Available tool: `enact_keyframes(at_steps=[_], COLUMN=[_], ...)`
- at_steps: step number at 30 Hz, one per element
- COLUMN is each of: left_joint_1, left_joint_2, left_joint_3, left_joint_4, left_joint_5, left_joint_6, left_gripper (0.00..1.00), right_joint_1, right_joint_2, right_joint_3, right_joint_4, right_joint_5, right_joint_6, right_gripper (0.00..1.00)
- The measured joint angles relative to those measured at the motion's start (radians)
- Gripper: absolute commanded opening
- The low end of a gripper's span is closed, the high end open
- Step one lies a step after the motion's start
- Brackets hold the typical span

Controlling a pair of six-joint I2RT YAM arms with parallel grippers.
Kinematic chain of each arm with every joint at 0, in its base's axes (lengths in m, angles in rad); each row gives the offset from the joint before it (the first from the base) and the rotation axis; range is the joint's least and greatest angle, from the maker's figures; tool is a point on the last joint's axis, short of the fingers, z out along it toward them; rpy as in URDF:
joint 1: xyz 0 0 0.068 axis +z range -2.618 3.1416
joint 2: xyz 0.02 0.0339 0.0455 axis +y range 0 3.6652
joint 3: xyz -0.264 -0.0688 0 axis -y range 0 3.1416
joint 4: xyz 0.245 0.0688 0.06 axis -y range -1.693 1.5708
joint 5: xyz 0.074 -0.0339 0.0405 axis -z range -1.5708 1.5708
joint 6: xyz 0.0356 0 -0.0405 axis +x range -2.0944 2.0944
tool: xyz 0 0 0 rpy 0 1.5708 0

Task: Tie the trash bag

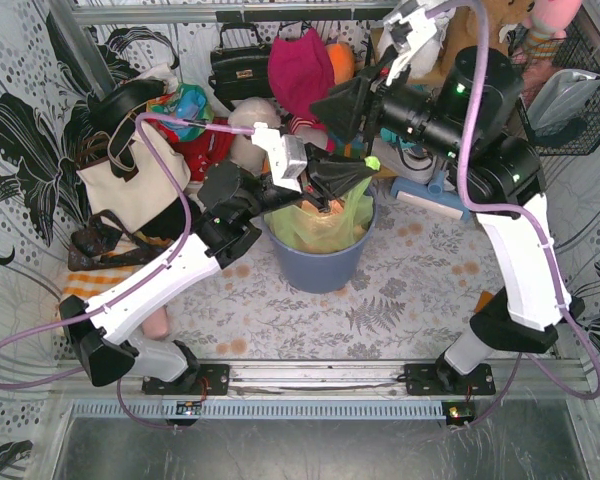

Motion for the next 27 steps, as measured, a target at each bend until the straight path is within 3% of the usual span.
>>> enact_keyframes(at_steps=[15,20,27], left_joint_1=[0.000,0.000,0.000], left_joint_2=[-0.013,-0.013,-0.013], left_joint_3=[0.000,0.000,0.000], left_joint_4=[-0.143,-0.170,-0.177], left_joint_5=[0.211,0.244,0.262], left_joint_6=[0.017,0.022,0.032], left_gripper=[0.00,0.00,0.00], right_joint_1=[-0.064,-0.083,-0.099], right_joint_2=[0.135,0.157,0.185], right_joint_3=[0.075,0.075,0.075], right_joint_4=[0.012,0.039,0.103], right_joint_5=[-0.536,-0.629,-0.733], right_joint_6=[-0.044,-0.020,0.041], right_gripper=[0.60,0.50,0.59])
